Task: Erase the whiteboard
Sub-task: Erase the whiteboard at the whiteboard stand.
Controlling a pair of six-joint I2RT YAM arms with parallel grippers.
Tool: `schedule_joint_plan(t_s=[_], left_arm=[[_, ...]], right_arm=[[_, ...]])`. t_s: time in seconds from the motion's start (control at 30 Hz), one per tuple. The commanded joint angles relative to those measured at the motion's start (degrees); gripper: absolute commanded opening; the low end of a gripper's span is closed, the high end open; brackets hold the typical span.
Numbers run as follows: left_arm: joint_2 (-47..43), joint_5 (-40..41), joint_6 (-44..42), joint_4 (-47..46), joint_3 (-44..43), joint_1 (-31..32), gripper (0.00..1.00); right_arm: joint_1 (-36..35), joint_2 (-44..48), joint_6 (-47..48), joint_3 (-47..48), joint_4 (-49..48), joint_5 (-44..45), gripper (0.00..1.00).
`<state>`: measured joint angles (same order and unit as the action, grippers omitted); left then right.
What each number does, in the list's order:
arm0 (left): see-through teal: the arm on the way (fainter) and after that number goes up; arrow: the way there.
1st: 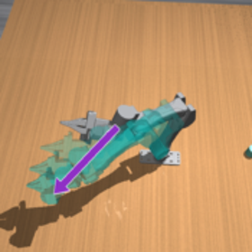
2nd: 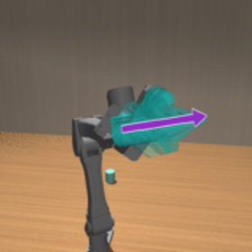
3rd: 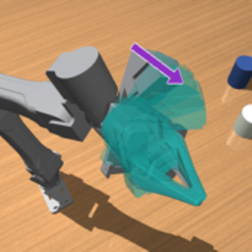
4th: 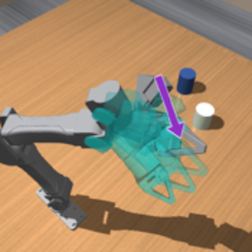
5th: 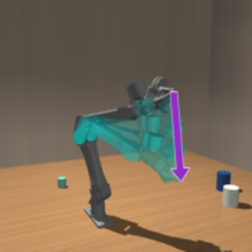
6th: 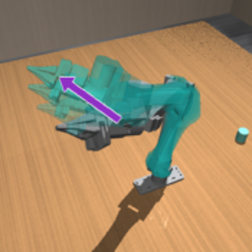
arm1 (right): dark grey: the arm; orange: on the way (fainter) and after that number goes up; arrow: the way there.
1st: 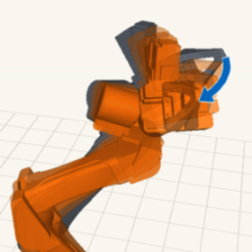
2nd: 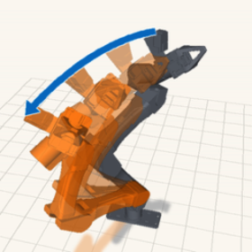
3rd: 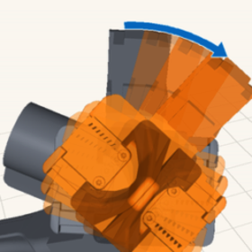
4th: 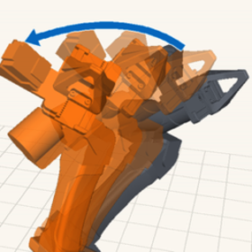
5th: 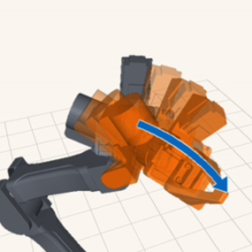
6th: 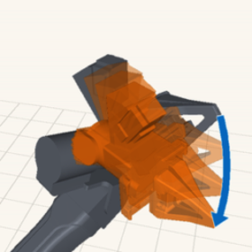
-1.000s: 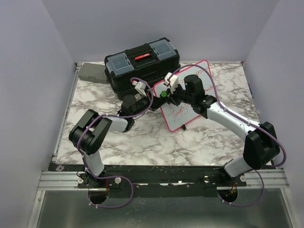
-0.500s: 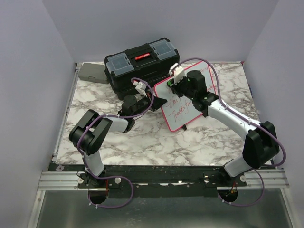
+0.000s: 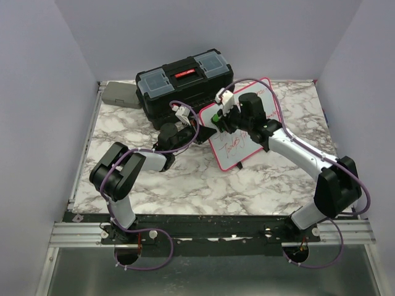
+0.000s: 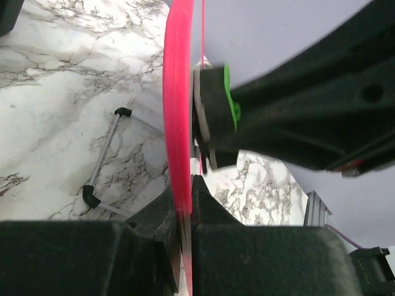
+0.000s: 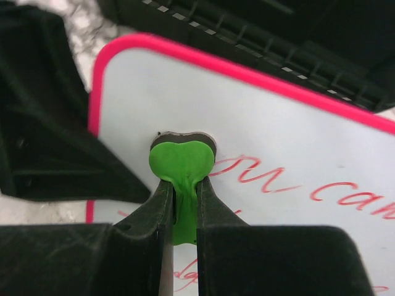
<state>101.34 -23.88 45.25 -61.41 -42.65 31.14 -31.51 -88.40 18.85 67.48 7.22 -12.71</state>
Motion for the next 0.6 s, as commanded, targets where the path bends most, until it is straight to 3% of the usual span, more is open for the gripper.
schedule_joint_plan(t_s=[0.0,0.17,0.37,0.57], left_arm=[[-1.7,-2.9,-1.4,-1.3,-0.5,1.2,0.00],[-1.2,-3.1,-1.4,-1.2,-1.0,1.3,0.00],[-1.6,-3.4,-1.8,-0.4,-1.8,1.3,0.00],[-1.9,-3.6,-2.3,0.3,-2.1,1.2,0.00]], right_arm=[[1.1,-2.4,-7.1,4.2,-5.3,14.6,0.01],[1.1,-2.0,-6.5,3.7,-5.9,16.0,0.01],[1.1,-1.2,5.5,2.3,4.7,-4.1,0.01],[1.1,0.6,9.4,0.5,7.3,-7.9,0.01]])
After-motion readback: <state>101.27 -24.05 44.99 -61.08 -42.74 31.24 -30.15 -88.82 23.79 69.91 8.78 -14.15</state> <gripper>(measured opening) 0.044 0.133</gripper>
